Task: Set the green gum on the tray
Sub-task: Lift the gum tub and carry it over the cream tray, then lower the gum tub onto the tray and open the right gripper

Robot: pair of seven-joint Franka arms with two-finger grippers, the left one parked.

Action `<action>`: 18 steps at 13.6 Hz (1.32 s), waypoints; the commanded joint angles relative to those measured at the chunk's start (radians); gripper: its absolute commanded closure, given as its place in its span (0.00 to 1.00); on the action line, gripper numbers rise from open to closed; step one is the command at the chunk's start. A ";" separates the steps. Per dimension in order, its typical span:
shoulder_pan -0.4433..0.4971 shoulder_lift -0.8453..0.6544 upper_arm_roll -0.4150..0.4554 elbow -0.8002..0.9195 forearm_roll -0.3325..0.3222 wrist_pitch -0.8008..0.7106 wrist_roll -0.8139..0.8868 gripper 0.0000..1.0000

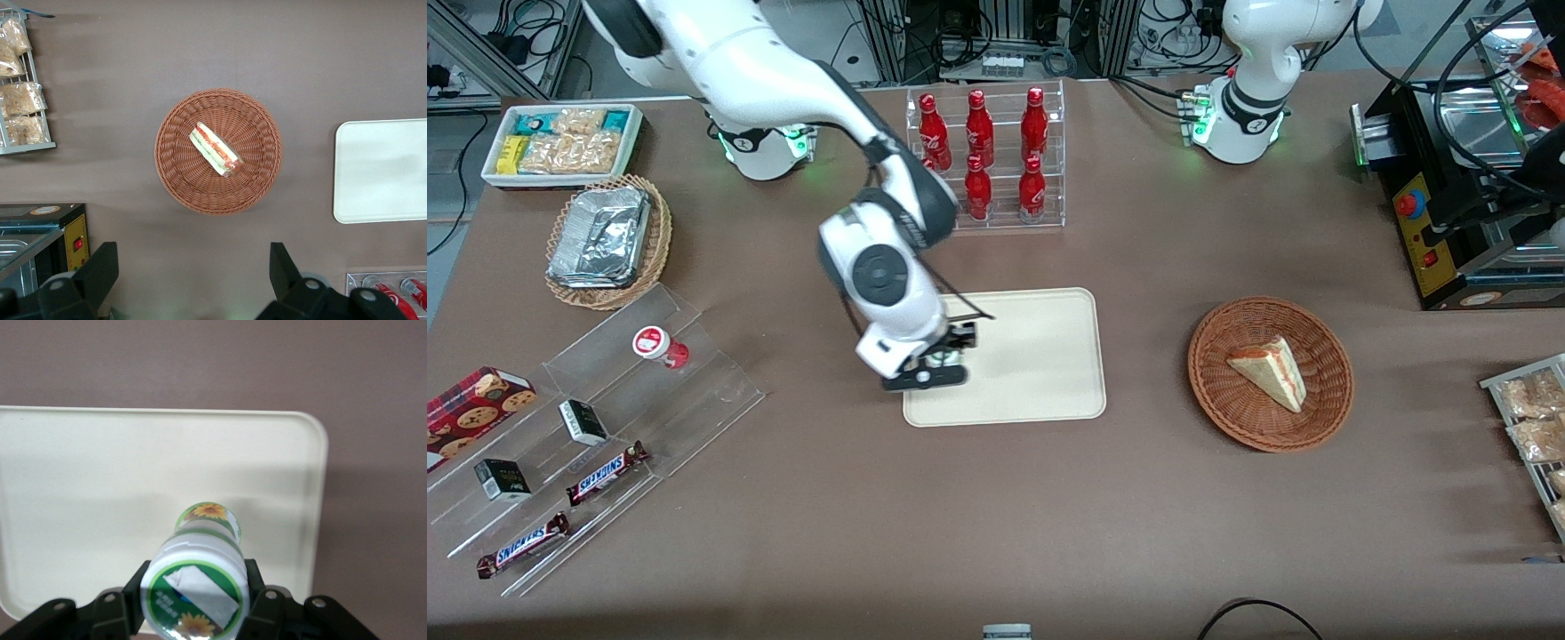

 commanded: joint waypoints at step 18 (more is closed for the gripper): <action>0.097 0.207 -0.019 0.146 -0.025 0.077 0.123 0.00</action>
